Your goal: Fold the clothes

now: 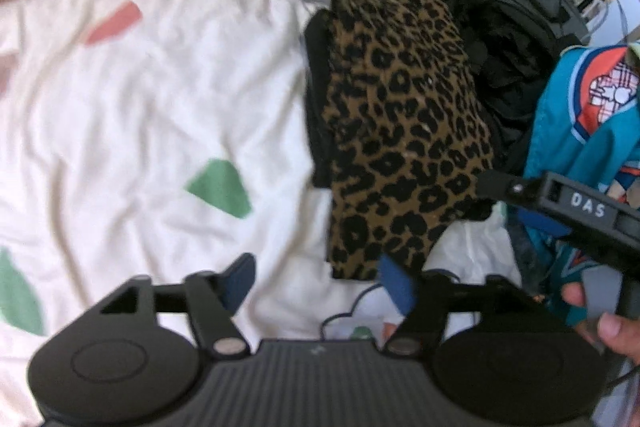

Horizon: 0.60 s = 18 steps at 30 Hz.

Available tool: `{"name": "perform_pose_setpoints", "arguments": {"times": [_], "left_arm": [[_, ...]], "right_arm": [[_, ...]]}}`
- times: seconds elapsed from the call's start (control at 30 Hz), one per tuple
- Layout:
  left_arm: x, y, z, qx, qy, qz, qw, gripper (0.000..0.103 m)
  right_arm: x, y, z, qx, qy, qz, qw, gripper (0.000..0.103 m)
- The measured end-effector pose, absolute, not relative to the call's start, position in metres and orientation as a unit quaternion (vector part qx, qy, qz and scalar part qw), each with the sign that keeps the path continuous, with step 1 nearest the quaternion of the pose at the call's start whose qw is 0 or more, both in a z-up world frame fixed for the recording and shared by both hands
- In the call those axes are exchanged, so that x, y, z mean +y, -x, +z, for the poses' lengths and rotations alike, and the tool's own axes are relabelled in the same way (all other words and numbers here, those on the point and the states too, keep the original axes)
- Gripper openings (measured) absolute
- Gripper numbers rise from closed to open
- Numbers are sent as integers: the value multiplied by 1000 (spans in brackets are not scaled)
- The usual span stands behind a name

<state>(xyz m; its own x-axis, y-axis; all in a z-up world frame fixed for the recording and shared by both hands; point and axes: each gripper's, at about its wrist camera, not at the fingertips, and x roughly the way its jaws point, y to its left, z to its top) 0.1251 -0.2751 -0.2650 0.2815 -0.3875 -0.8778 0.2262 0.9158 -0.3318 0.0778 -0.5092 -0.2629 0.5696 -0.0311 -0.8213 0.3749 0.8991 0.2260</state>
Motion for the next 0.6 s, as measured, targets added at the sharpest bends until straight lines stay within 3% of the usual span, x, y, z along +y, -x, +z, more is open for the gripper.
{"name": "perform_pose_setpoints", "arguments": {"times": [0.17,0.3,0.6], "left_arm": [[-267,-134,-229,571,50,-179,800,79],[-260,-135,-195,563,33,-167,809,97],[-232,-120,-119,556,15,-136,820,98]], "right_arm": [[-506,-83,-229,454,-207,-121,858,102],[-497,-86,-204,472,-216,-101,849,102],[-479,-69,-147,505,-202,-91,834,102]]}}
